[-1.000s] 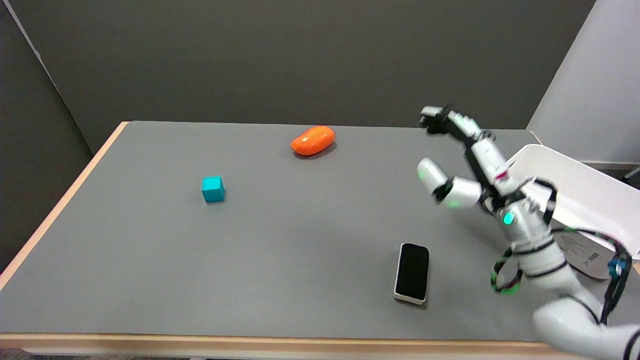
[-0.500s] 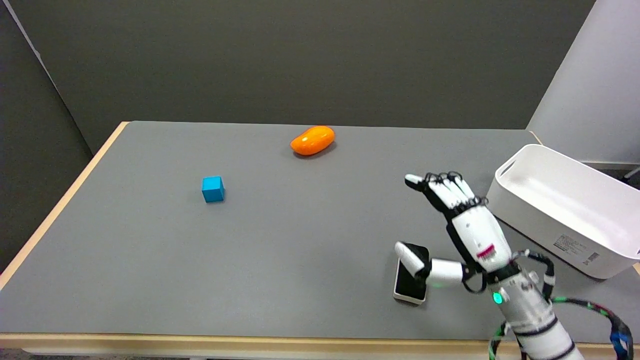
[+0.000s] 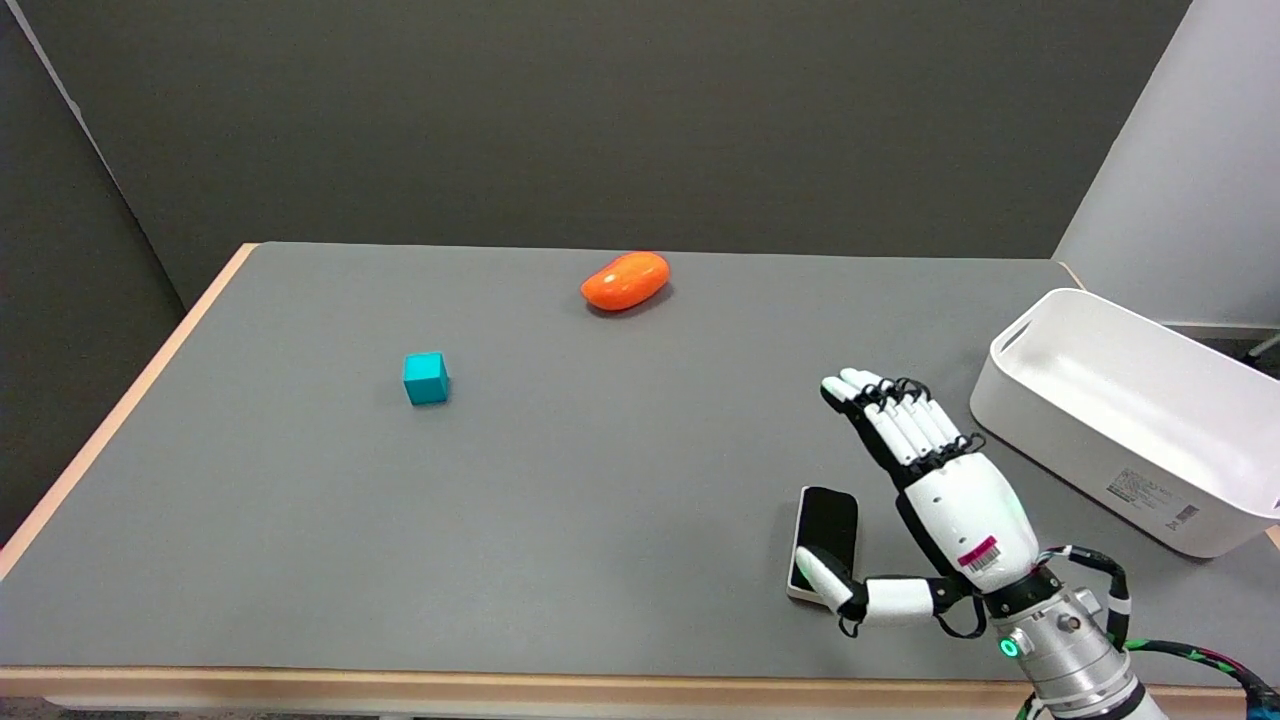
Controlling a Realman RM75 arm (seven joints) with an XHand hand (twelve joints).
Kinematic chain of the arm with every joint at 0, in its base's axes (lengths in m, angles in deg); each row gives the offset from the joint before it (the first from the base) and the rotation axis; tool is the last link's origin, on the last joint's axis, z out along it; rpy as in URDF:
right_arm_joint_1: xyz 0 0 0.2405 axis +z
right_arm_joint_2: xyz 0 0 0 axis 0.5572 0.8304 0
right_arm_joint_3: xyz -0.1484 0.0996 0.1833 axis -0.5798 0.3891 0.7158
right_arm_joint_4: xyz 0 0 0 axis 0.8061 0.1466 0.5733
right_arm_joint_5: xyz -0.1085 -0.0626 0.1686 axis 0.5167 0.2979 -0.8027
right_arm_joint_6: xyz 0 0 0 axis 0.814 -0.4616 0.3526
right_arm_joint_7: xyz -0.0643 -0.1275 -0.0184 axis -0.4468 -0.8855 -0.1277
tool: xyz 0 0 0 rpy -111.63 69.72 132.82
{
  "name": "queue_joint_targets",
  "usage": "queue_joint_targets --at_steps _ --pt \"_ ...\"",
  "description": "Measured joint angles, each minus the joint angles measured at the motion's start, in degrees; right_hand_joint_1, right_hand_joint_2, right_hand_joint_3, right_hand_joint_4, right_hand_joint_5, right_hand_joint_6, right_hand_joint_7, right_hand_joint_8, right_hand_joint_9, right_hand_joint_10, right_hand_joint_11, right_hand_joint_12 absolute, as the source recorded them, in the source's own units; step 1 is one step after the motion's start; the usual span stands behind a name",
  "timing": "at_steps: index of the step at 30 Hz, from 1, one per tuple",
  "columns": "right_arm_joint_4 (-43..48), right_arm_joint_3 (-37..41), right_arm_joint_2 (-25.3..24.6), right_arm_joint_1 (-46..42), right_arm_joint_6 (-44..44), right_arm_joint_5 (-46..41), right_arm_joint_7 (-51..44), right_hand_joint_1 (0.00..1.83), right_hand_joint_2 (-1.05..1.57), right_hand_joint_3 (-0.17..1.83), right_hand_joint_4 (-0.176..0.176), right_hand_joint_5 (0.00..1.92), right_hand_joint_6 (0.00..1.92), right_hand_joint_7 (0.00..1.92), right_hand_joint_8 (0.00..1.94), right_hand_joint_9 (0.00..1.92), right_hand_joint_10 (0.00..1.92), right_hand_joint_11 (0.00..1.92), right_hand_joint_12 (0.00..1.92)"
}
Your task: Pick up the blackboard eraser.
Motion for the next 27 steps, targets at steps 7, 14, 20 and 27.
queue_joint_targets --at_steps 7,14,20,27 --pt "-0.9 -1.0 0.9 -0.2 -3.1 -2.7 -1.9 0.44 0.51 0.88 -0.026 0.00 0.10 0.00 0.08 0.00 0.14 0.00 0.85" --pt "-1.7 -1.5 1.6 0.1 -6.0 -4.7 -3.0 0.46 0.52 0.88 -0.027 0.00 0.09 0.00 0.02 0.00 0.09 0.00 0.82" --pt "-1.8 -1.7 2.0 0.0 -7.6 -5.8 -3.6 0.47 0.52 0.88 -0.029 0.00 0.08 0.00 0.01 0.00 0.08 0.00 0.82" --pt "-1.7 -1.9 2.6 -0.7 -8.5 -6.9 -4.0 0.47 0.51 0.87 -0.040 0.01 0.03 0.00 0.00 0.00 0.03 0.00 0.80"
